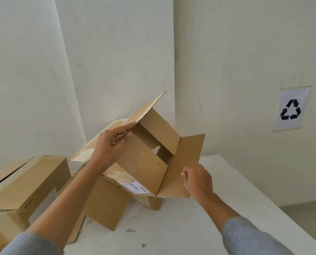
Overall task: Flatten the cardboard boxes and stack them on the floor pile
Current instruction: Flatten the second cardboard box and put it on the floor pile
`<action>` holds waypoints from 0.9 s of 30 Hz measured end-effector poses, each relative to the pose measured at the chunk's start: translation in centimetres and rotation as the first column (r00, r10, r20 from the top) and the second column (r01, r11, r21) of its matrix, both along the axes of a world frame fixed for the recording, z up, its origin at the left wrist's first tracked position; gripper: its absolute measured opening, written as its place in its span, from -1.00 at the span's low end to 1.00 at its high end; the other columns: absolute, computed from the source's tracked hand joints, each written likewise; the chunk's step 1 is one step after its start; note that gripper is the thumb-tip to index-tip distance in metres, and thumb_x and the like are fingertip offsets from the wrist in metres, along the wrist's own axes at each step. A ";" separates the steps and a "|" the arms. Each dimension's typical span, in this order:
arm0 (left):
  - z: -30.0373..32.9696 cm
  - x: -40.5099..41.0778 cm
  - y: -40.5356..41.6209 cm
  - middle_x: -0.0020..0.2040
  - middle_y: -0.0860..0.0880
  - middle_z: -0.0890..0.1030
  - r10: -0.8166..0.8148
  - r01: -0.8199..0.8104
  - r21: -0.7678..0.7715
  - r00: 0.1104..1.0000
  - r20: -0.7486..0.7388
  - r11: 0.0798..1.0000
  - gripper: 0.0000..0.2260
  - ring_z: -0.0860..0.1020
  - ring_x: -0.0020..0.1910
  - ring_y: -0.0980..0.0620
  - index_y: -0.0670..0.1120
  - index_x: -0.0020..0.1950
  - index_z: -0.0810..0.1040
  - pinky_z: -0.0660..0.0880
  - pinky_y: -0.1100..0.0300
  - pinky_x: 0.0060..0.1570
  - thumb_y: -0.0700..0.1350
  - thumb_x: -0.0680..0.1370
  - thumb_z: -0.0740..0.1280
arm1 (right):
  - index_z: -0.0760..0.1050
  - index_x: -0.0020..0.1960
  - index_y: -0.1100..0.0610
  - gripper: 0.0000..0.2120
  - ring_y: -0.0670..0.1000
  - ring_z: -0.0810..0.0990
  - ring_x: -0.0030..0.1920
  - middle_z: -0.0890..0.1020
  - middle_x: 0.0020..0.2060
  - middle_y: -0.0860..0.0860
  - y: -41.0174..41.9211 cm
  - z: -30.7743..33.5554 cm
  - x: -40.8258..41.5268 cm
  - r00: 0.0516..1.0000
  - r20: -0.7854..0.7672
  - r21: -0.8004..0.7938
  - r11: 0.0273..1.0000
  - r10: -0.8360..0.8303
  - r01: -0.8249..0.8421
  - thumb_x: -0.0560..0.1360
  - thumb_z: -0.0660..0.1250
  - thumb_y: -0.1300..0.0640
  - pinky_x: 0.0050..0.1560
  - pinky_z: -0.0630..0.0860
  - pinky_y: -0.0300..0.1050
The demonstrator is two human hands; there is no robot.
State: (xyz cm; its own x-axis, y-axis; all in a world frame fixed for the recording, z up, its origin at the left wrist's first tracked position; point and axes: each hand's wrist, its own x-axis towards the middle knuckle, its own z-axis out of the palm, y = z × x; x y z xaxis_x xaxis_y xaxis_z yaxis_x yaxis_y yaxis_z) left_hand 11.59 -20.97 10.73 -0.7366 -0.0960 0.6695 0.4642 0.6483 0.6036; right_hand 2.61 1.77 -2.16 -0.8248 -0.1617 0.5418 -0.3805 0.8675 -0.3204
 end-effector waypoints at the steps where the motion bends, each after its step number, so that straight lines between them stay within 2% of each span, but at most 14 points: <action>1: -0.1 0.0 0.1 0.20 0.12 0.58 0.011 -0.011 0.003 1.000 -0.016 1.000 -0.72 0.48 0.22 0.29 0.01 0.24 0.55 0.31 0.60 0.13 -0.20 0.55 0.26 | 0.57 -0.04 0.11 -0.81 0.01 0.53 -0.02 0.61 -0.11 0.01 -0.1 -0.4 -0.6 0.998 0.025 0.007 0.998 0.059 -0.059 0.56 0.20 0.09 -0.16 0.40 -0.24; 3: -0.2 0.2 0.5 0.11 0.26 0.59 0.040 -0.038 0.025 0.997 -0.059 0.999 -0.72 0.50 0.12 0.33 0.02 0.23 0.55 0.32 0.60 0.09 -0.19 0.56 0.24 | 0.59 0.05 0.14 -0.79 0.08 0.48 0.16 0.59 0.05 0.06 -0.8 -1.3 -1.6 0.977 0.130 -0.057 0.985 0.167 -0.161 0.56 0.20 0.13 0.08 0.44 -0.15; 5: -0.1 0.3 0.8 0.02 0.37 0.60 0.054 -0.052 0.026 0.996 -0.077 0.998 -0.73 0.51 0.04 0.34 0.08 0.21 0.55 0.34 0.55 0.05 -0.16 0.57 0.24 | 0.55 0.14 0.11 -0.78 0.09 0.44 0.25 0.54 0.16 0.05 -2.2 -2.0 -2.4 0.944 0.250 -0.156 0.971 0.215 -0.180 0.56 0.21 0.12 0.25 0.41 -0.05; 7: -0.2 0.5 0.8 0.03 0.40 0.58 0.043 -0.042 0.011 0.997 -0.067 0.999 -0.72 0.51 0.09 0.35 0.11 0.21 0.55 0.35 0.51 0.08 -0.15 0.57 0.24 | 0.46 0.20 0.02 -0.75 0.08 0.47 0.22 0.53 0.15 0.01 -3.6 -2.4 -3.1 0.921 0.306 -0.234 0.957 0.240 -0.172 0.53 0.25 0.13 0.24 0.45 0.00; 9: -0.2 0.6 1.0 0.10 0.31 0.60 0.019 -0.018 0.006 0.998 -0.056 1.000 -0.72 0.52 0.11 0.32 0.09 0.23 0.54 0.37 0.41 0.12 -0.15 0.57 0.23 | 0.29 0.36 -0.04 -0.51 0.08 0.44 0.26 0.45 0.25 0.00 -4.9 -2.1 -3.8 0.888 0.365 -0.320 0.933 0.281 -0.164 0.48 0.29 0.19 0.28 0.44 0.06; 10: -0.1 0.6 1.1 0.11 0.24 0.61 0.007 -0.007 0.003 0.998 -0.057 1.000 -0.72 0.53 0.05 0.29 0.08 0.24 0.54 0.37 0.40 0.09 -0.16 0.57 0.23 | 0.21 0.42 -0.05 -0.41 0.09 0.41 0.30 0.38 0.32 0.00 -5.3 -1.9 -4.2 0.868 0.392 -0.332 0.927 0.305 -0.176 0.46 0.30 0.23 0.31 0.41 0.10; 12: 0.2 0.6 1.1 0.11 0.18 0.61 -0.008 0.007 -0.014 0.997 -0.070 1.000 -0.72 0.51 -0.09 0.37 0.02 0.24 0.54 0.33 0.50 0.00 -0.18 0.58 0.22 | 0.22 0.42 -0.02 -0.40 0.09 0.40 0.30 0.36 0.33 -0.01 -5.8 -1.1 -4.6 0.833 0.427 -0.336 0.917 0.353 -0.217 0.43 0.26 0.28 0.32 0.38 0.12; 13: 0.4 0.4 1.0 0.11 0.19 0.60 -0.017 0.016 -0.016 0.998 -0.068 1.000 -0.73 0.51 -0.08 0.42 -0.01 0.24 0.54 0.33 0.56 -0.03 -0.19 0.58 0.22 | 0.28 0.38 0.00 -0.45 0.07 0.43 0.26 0.40 0.29 -0.01 -5.8 -0.9 -4.7 0.819 0.428 -0.371 0.900 0.383 -0.227 0.44 0.23 0.30 0.30 0.40 0.07; 16: 0.7 -0.4 0.3 0.06 0.20 0.61 -0.030 0.030 0.021 0.999 -0.013 0.999 -0.73 0.52 0.03 0.36 -0.02 0.21 0.55 0.33 0.55 0.01 -0.13 0.55 0.21 | 0.41 0.28 0.03 -0.59 0.01 0.49 0.20 0.51 0.19 -0.03 -5.1 -1.3 -4.2 0.833 0.341 -0.463 0.849 0.435 -0.254 0.47 0.28 0.30 0.19 0.43 -0.16; 20: 0.9 -1.5 0.2 -0.15 0.21 0.55 0.102 -0.102 0.016 0.995 -0.017 0.995 -0.76 0.49 -0.15 0.37 -0.06 0.18 0.53 0.32 0.56 -0.15 -0.13 0.61 0.13 | 0.46 0.27 0.03 -0.61 -0.09 0.51 0.16 0.57 0.13 -0.09 -3.5 -3.0 -1.5 0.875 0.226 -0.517 0.814 0.428 -0.265 0.46 0.38 0.22 0.17 0.46 -0.21; 22: 1.0 -1.8 0.8 -0.05 0.11 0.60 0.140 -0.140 -0.028 0.990 -0.028 0.990 -0.78 0.52 -0.06 0.31 -0.05 0.15 0.54 0.37 0.51 -0.11 -0.11 0.60 0.15 | 0.49 0.25 0.07 -0.61 -0.11 0.53 0.09 0.59 0.08 -0.10 -2.6 -3.2 -0.2 0.901 0.135 -0.548 0.789 0.412 -0.278 0.44 0.41 0.21 0.12 0.49 -0.24; 24: 1.0 -2.0 1.4 0.01 0.04 0.62 0.166 -0.168 -0.061 0.986 -0.025 0.984 -0.81 0.56 0.02 0.14 -0.05 0.13 0.55 0.44 0.34 -0.05 -0.09 0.57 0.22 | 0.56 0.17 0.12 -0.65 -0.09 0.58 -0.01 0.63 -0.01 -0.11 -1.8 -3.1 0.5 0.914 0.061 -0.556 0.774 0.402 -0.303 0.40 0.46 0.21 0.01 0.50 -0.35; 27: 1.4 -2.0 1.8 -0.01 0.03 0.64 0.184 -0.178 -0.183 0.983 0.015 0.967 -0.71 0.58 0.00 0.07 -0.01 0.13 0.55 0.47 0.23 -0.02 0.03 0.44 0.37 | 0.62 0.11 0.19 -0.66 -0.09 0.62 -0.09 0.69 -0.06 -0.03 -1.1 -3.0 1.3 0.927 0.020 -0.588 0.754 0.374 -0.292 0.33 0.51 0.24 -0.10 0.47 -0.53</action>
